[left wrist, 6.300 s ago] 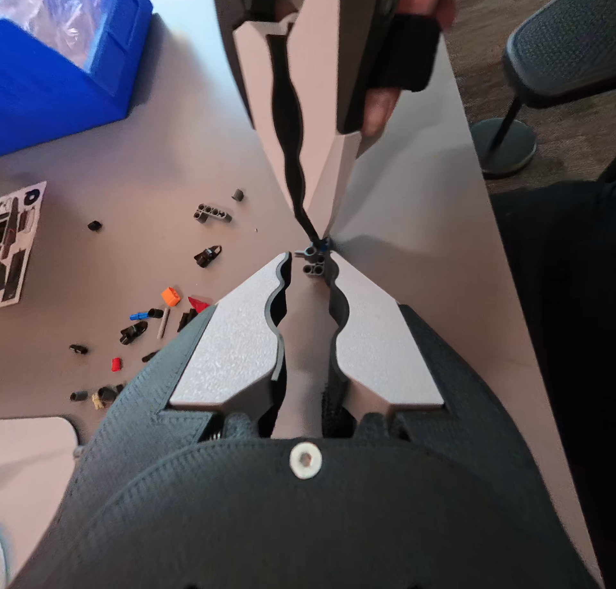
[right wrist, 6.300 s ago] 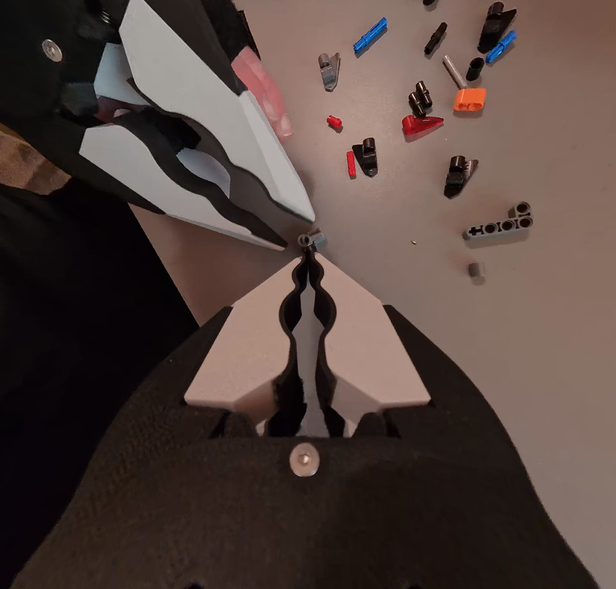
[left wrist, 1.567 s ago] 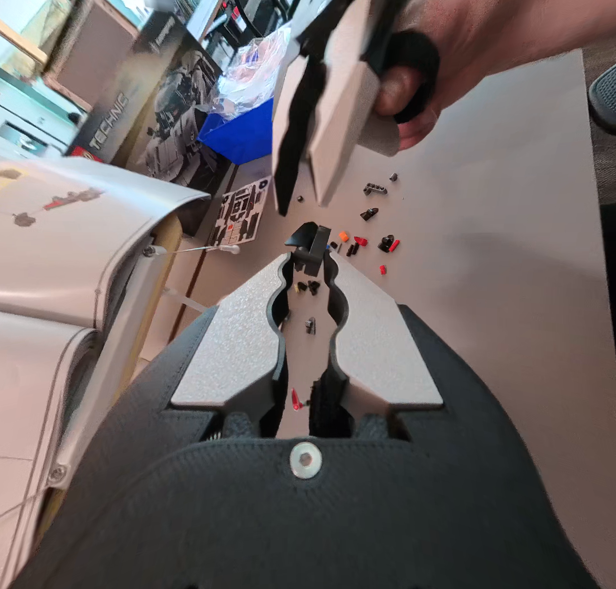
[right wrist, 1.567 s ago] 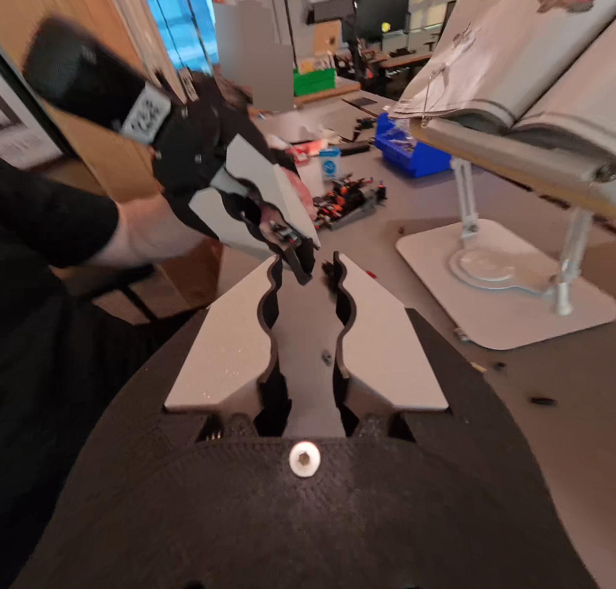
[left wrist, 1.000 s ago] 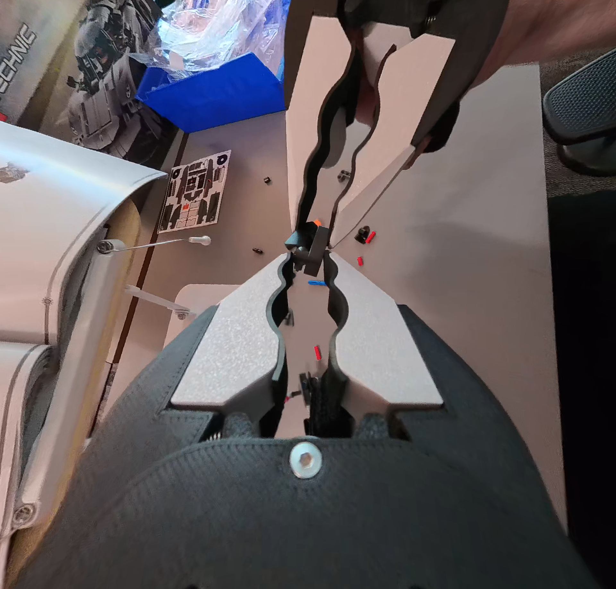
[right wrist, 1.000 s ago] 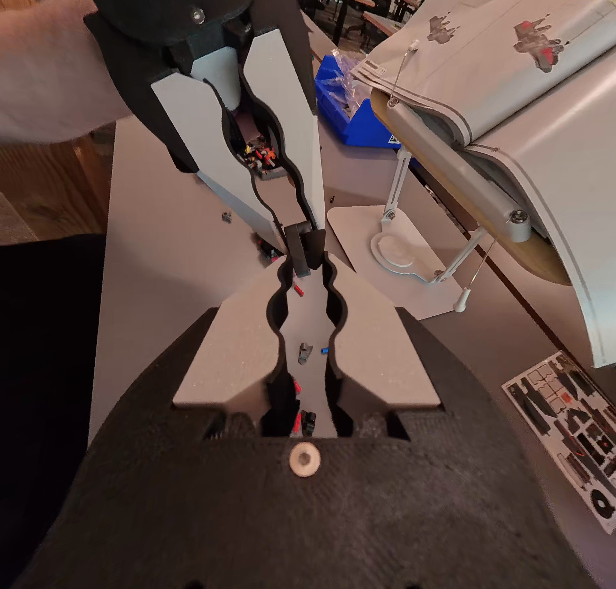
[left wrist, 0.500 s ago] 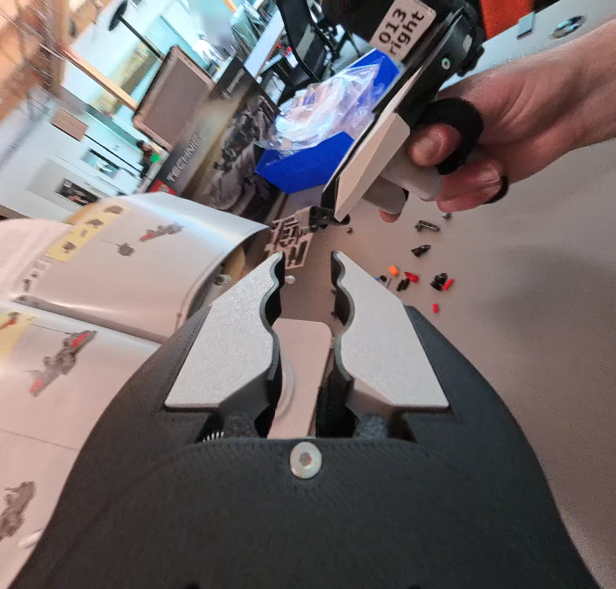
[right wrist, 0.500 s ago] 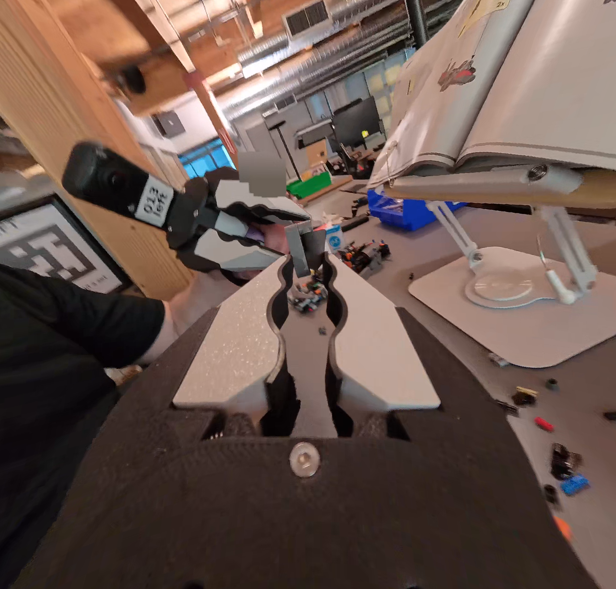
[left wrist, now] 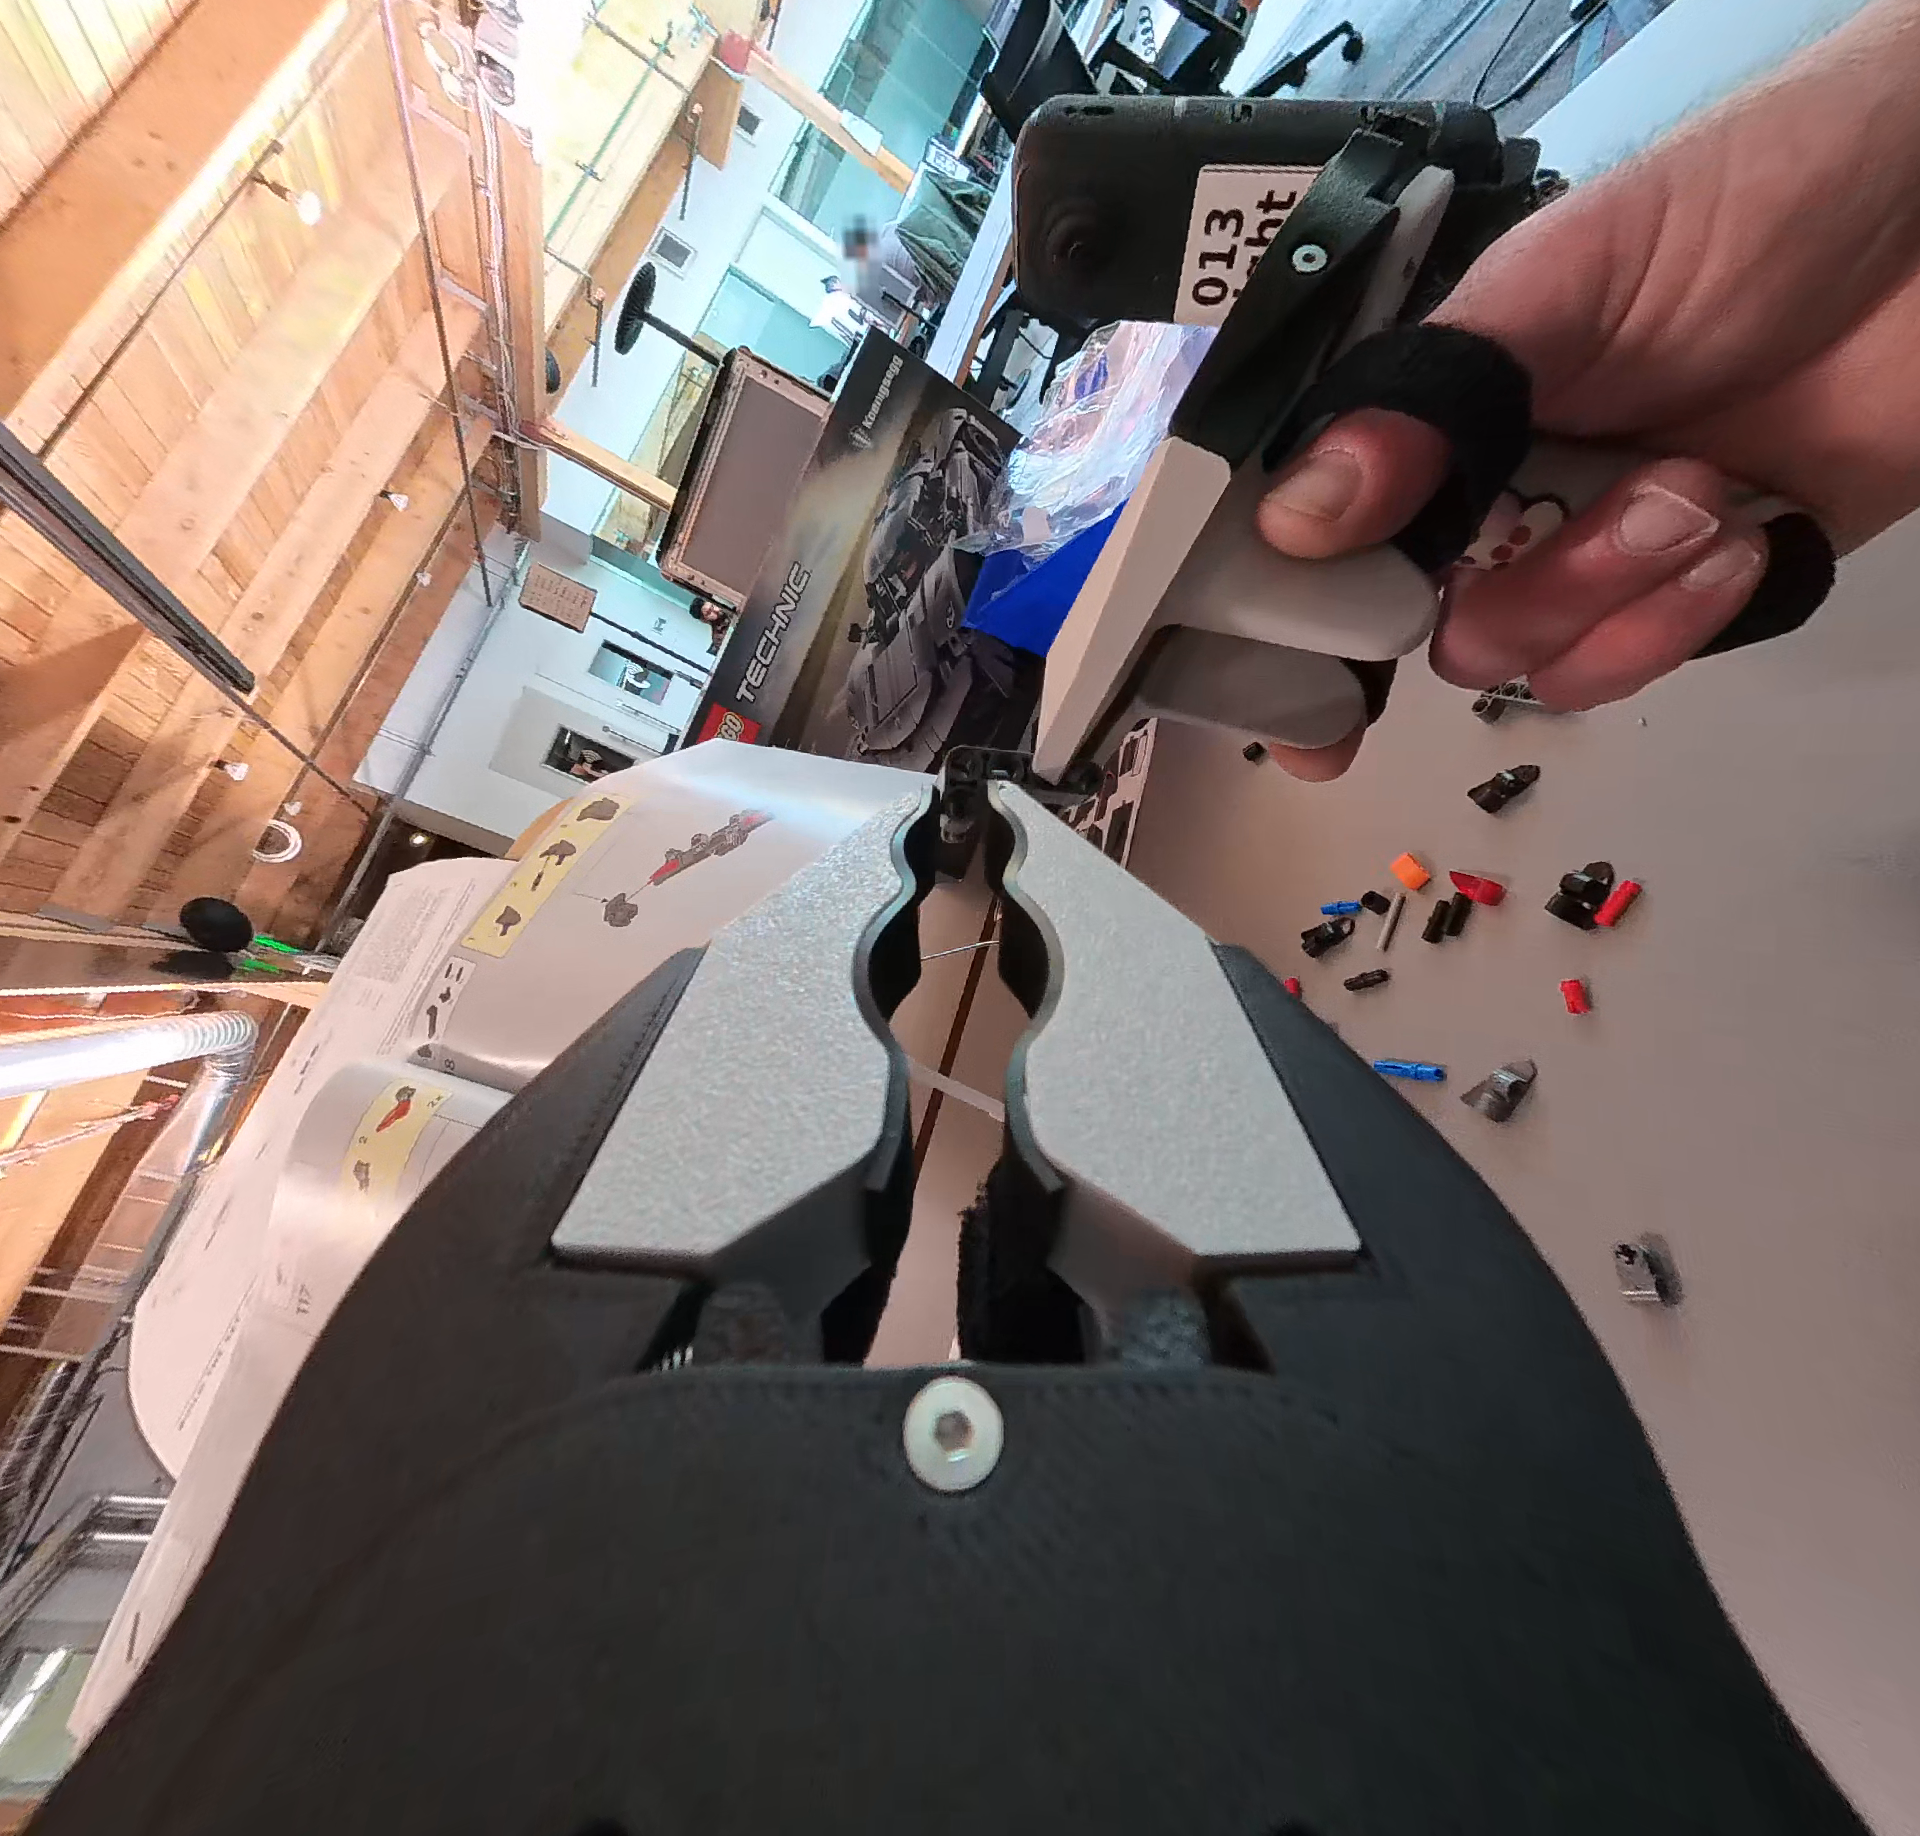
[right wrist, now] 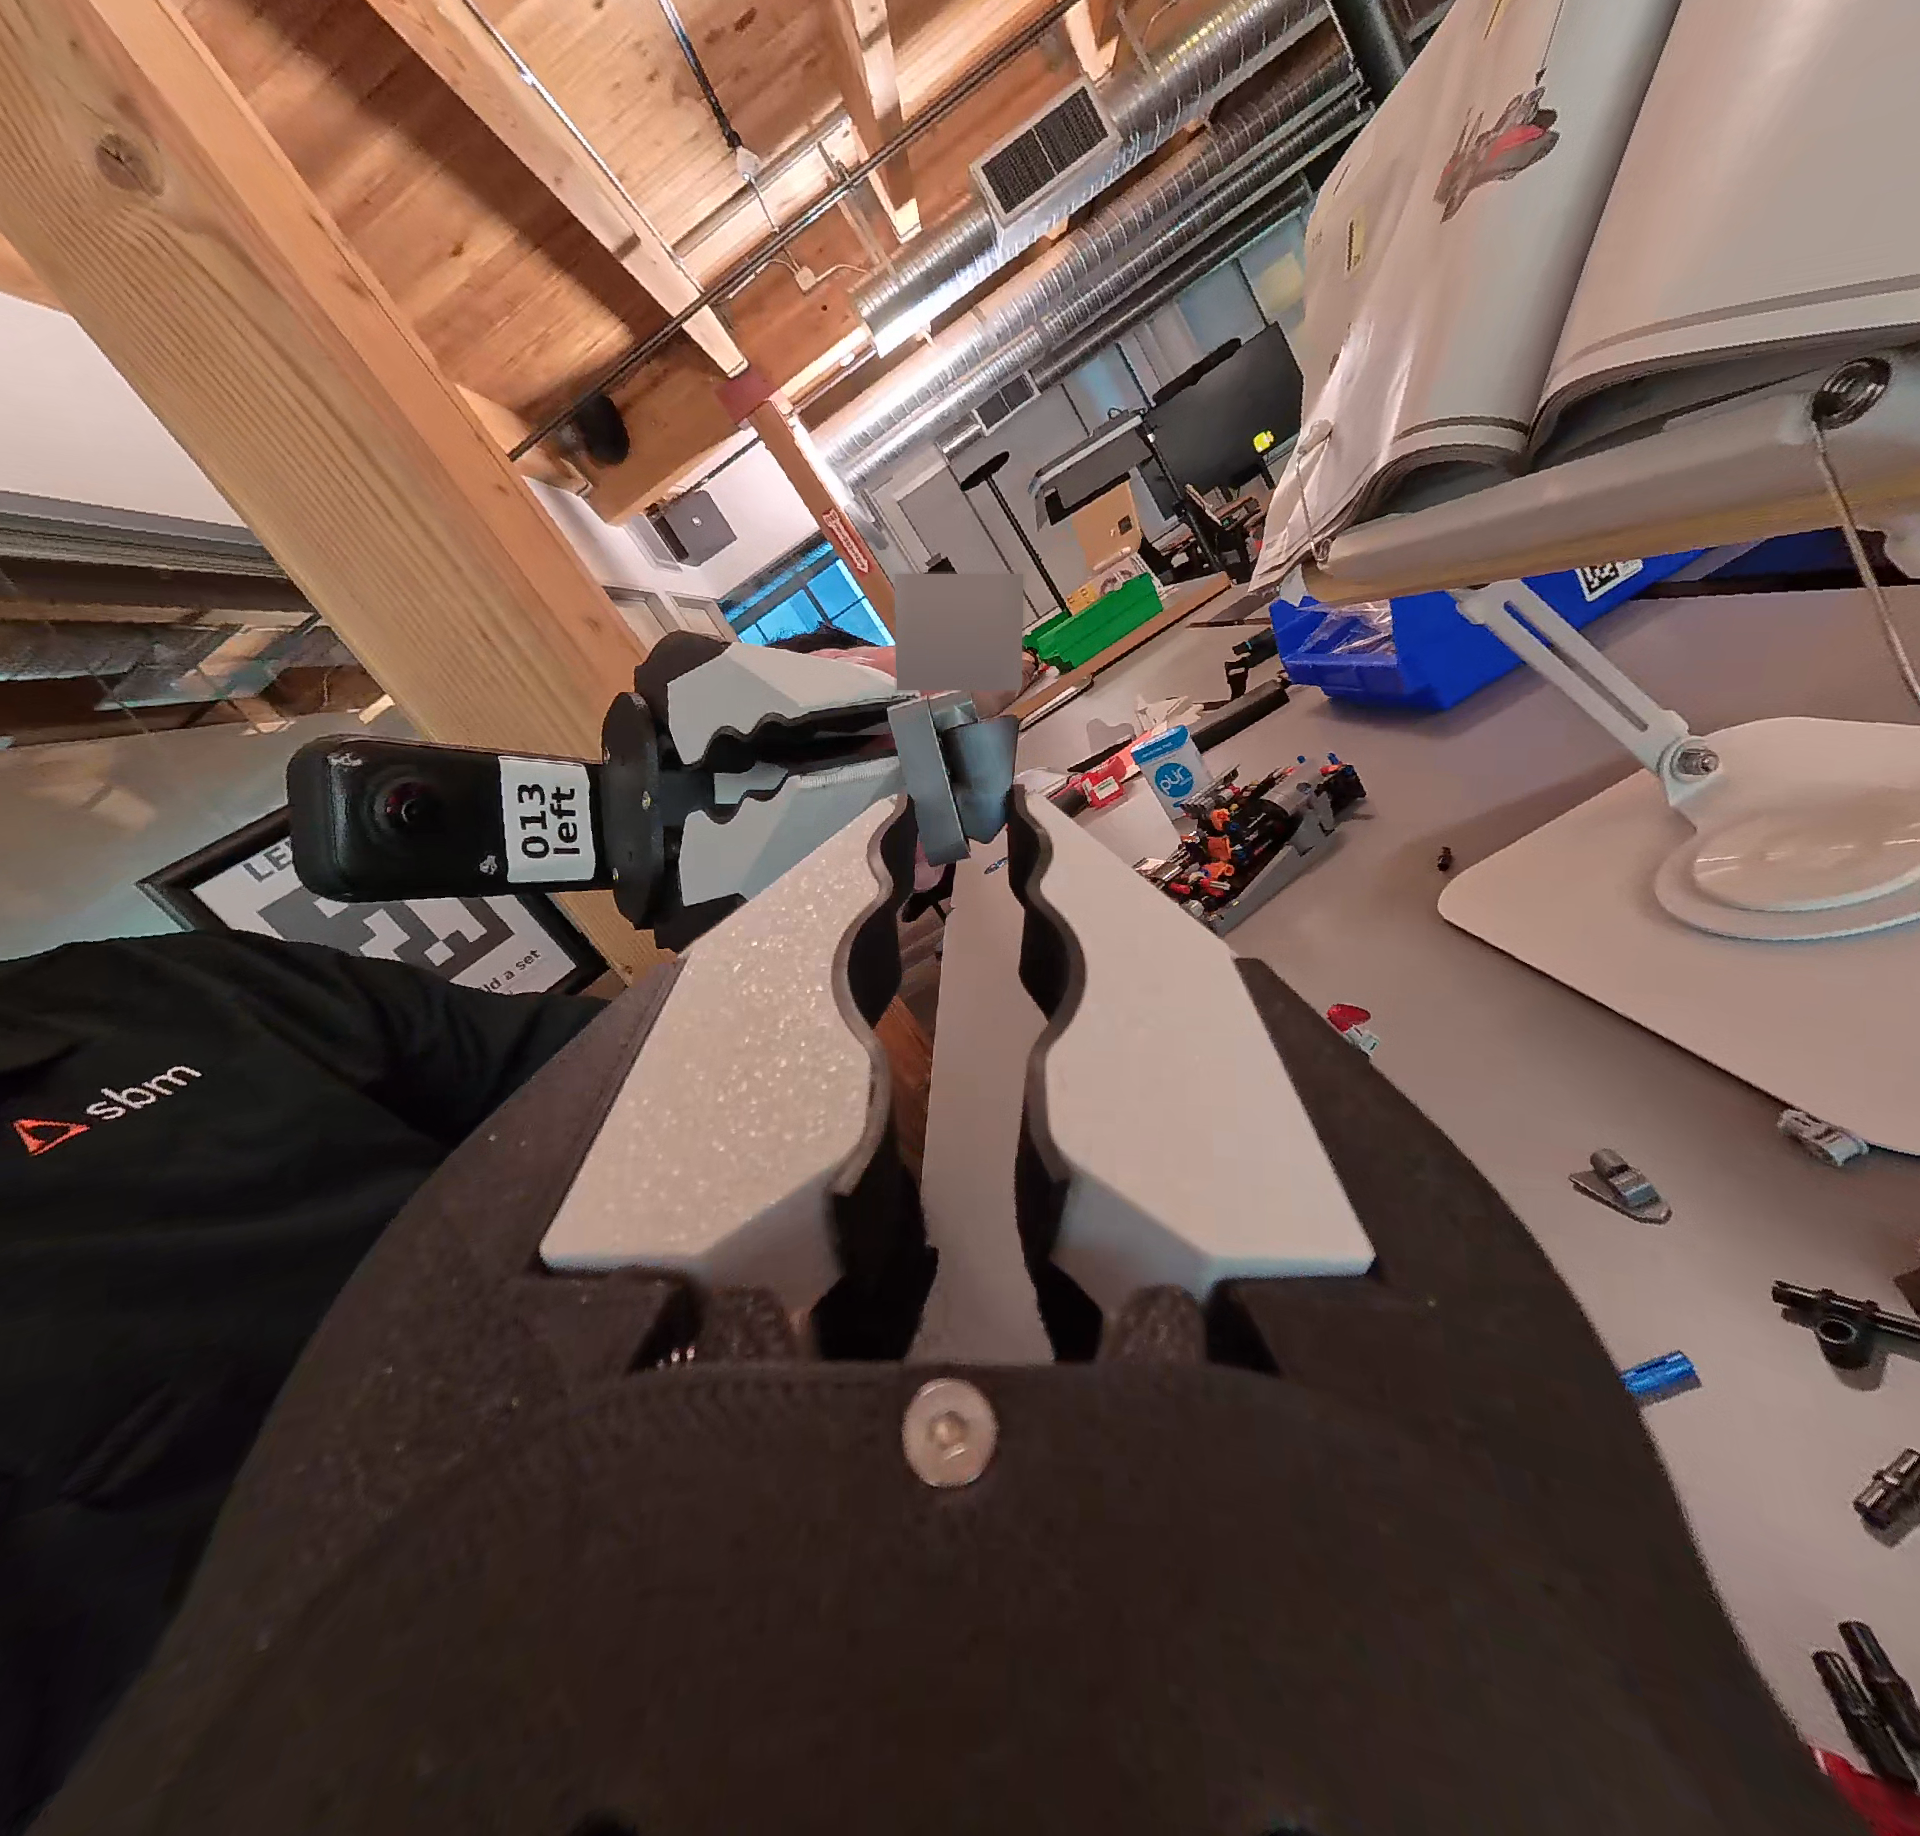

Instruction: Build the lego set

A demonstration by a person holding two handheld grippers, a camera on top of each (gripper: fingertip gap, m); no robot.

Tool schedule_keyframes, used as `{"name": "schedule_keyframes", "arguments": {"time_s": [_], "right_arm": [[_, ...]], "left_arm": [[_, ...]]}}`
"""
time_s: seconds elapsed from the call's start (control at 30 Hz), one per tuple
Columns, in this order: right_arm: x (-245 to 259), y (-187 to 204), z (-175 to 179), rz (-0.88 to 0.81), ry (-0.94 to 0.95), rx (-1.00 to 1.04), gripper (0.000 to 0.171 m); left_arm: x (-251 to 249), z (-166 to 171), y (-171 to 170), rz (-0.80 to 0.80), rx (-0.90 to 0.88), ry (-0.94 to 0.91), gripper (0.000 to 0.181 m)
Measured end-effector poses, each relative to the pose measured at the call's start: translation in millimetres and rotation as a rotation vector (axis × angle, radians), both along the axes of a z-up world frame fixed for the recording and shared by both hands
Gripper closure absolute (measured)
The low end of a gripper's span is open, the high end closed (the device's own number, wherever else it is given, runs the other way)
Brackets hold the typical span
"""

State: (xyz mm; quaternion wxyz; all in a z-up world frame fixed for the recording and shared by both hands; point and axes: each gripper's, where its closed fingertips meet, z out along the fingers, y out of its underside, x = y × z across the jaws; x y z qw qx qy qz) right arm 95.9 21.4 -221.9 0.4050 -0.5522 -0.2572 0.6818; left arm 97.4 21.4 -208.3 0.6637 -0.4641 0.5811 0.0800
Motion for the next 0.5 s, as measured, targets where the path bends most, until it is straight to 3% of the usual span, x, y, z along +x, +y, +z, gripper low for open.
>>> {"name": "schedule_keyframes", "arguments": {"time_s": [0.5], "right_arm": [[-0.2, 0.2, 8.3, -0.044, 0.024, 0.024, 0.151]], "left_arm": [[-2.6, 7.4, -1.7, -0.017, 0.018, -0.077, 0.177]]}}
